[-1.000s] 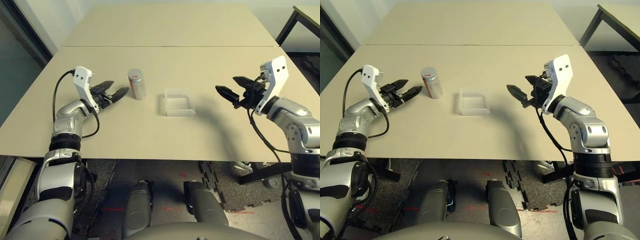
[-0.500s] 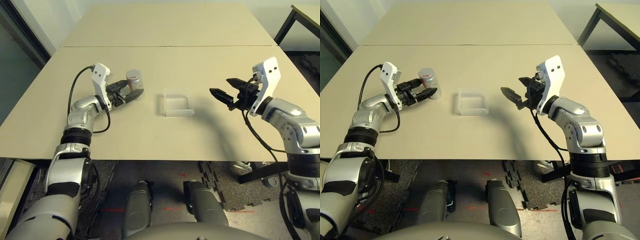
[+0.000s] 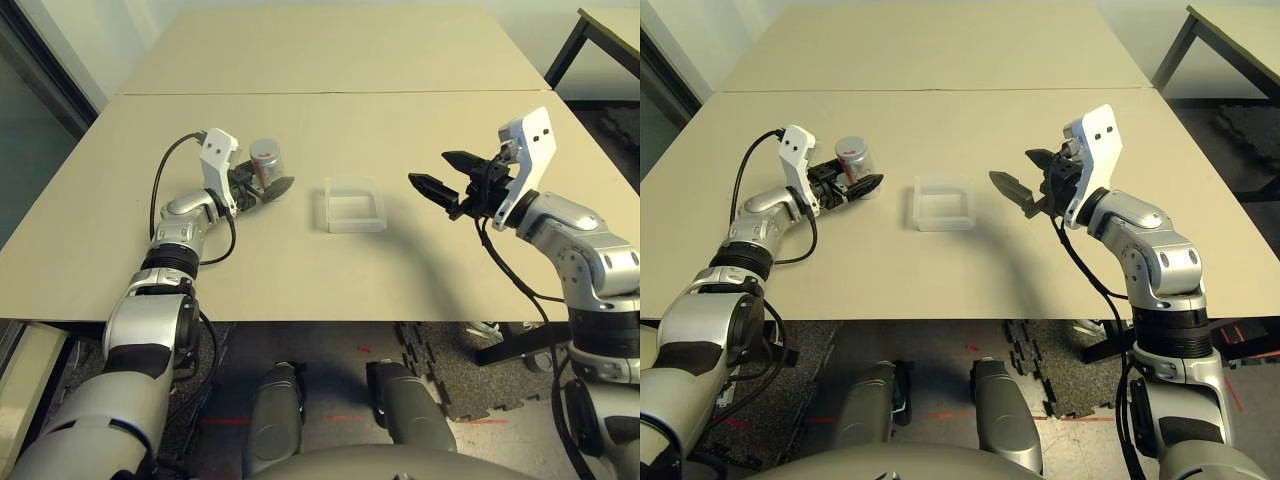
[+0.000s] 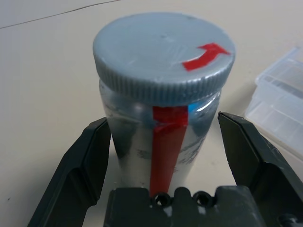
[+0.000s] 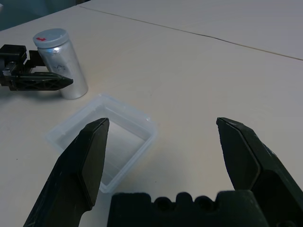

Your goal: Pour the medicine from the bottle into the box.

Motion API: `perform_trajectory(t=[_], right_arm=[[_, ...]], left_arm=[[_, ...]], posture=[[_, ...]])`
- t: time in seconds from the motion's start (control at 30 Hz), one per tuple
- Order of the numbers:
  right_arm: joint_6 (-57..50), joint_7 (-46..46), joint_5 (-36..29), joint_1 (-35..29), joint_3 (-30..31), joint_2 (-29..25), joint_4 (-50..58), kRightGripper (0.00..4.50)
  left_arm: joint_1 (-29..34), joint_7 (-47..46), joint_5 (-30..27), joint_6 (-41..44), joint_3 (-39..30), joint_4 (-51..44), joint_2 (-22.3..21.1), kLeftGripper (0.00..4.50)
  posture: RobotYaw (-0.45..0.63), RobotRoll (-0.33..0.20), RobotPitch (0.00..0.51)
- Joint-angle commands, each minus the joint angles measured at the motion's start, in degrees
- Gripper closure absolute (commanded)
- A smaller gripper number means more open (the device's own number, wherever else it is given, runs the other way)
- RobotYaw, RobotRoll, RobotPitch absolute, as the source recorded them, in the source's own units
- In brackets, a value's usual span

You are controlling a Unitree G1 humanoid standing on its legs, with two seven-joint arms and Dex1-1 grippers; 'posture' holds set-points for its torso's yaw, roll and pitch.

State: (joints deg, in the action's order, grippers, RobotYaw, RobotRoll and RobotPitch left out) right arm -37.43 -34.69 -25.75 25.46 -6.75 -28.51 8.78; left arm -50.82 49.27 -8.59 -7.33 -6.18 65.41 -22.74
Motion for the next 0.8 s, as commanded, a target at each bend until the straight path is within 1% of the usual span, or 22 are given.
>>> perform_trajectory(t=[0.03, 0.07, 0.13, 0.17, 0.27, 0.47, 0.57, 0.63, 0.8], right_arm=[[-0.43, 0.2, -0.38, 0.4, 0.31, 0.04, 1.01, 0.0], [-0.43, 0.16, -0.41, 0.42, 0.26, 0.0, 1.06, 0.0], [-0.47, 0.18, -0.45, 0.43, 0.26, 0.03, 1.19, 0.0], [-0.49, 0.19, -0.46, 0.49, 0.3, 0.06, 1.21, 0.0], [-0.4, 0.18, -0.41, 0.73, 0.37, 0.15, 1.03, 0.0], [-0.03, -0.03, -0.22, 1.5, 0.29, 0.07, 0.32, 0.0], [0.06, -0.36, -0.24, 2.02, 0.05, -0.3, -0.1, 0.0], [-0.67, -0.82, -1.06, 3.37, -0.5, -0.66, -0.29, 0.0], [-4.31, -3.1, -4.25, 10.24, -0.92, -1.75, -1.23, 0.0]], left_arm=[[-0.82, -0.79, 1.15, -1.76, -0.03, 1.82, 0.25, 0.03], [-1.04, -1.04, 1.13, -2.0, -0.12, 2.02, 0.37, 0.19], [-1.4, -1.07, 1.03, -2.82, -0.32, 2.22, 0.6, 0.66], [-1.63, -1.06, 1.01, -3.04, -0.37, 2.25, 0.71, 0.95], [-2.13, -1.02, 1.23, -3.43, -0.28, 2.5, 0.93, 2.04], [-2.33, -0.28, 1.58, -2.87, 0.0, 2.67, 1.11, 2.07], [-2.93, 2.4, 0.99, -2.34, 0.03, 1.43, 1.44, 2.07], [-3.97, 7.03, 0.06, -0.7, 0.43, -0.75, 1.8, 2.07], [-7.03, 18.44, -2.25, 7.6, 2.01, -8.73, 1.83, 2.07]], posture=[[-0.25, 0.0, 0.106], [-0.25, 0.0, 0.106], [-0.24, 0.0, 0.106], [-0.24, 0.0, 0.105], [-0.24, 0.0, 0.104], [-0.23, 0.0, 0.102], [-0.23, 0.0, 0.102], [-0.22, 0.0, 0.101], [-0.21, 0.0, 0.097]])
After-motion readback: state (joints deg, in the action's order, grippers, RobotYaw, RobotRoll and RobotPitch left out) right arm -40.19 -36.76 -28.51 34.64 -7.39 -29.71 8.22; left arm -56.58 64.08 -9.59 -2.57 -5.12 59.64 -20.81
